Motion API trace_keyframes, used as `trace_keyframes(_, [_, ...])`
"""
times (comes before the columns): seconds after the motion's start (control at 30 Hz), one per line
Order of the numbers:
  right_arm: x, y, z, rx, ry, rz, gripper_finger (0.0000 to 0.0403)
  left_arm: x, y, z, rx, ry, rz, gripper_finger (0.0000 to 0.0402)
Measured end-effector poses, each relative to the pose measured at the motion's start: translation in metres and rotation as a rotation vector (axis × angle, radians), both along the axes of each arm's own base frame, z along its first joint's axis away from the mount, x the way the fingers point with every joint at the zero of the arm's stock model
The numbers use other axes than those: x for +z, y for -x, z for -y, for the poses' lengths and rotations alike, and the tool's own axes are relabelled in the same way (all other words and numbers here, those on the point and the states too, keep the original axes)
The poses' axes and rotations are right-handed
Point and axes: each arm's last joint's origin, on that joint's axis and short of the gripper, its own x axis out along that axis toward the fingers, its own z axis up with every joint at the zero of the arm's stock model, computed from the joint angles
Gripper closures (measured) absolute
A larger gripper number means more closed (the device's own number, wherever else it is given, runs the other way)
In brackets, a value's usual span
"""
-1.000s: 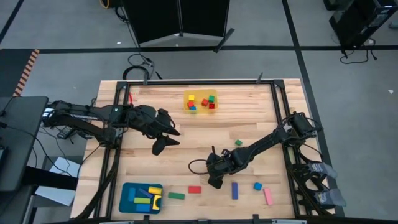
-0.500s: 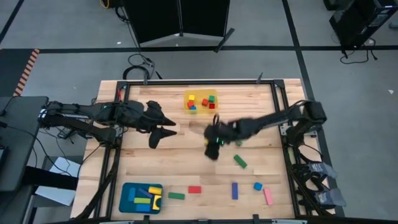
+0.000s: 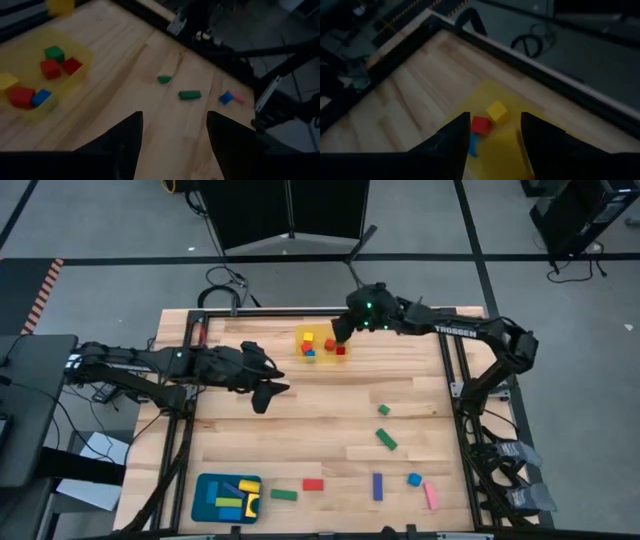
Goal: Sort blocks by size
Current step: Put the yellow square block into the yellow bin, then put the red rectangular block into the blue bin
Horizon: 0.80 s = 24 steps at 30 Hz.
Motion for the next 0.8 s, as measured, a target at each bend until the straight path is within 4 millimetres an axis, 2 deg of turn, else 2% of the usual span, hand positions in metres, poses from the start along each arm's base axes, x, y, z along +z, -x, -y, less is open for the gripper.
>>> trace_keyframes(0.23, [0.008,0.004,0.011,0.064,0.01,0.083,0.0194,-0.01,-0.012,0.001,0.029,0.039,-0.033,0.0174])
trace_keyframes(0.4, [0.031,0.014,0.004,0.097,0.075,0.135,0.0182,-0.019,-0.023,0.002,0.032,0.035,-0.065,0.0174])
trace_keyframes(0.57, [0.075,0.043,-0.016,0.072,0.206,0.225,0.0183,-0.028,-0.036,0.003,0.021,0.041,-0.078,0.0174])
trace_keyframes(0.67, [0.095,0.064,-0.03,0.037,0.266,0.269,0.0183,-0.037,-0.043,0.005,-0.016,0.052,-0.119,0.0174])
trace_keyframes(0.8, [0.093,0.085,-0.044,0.028,0.253,0.262,0.0183,-0.052,-0.054,0.008,-0.091,0.056,-0.187,0.0174])
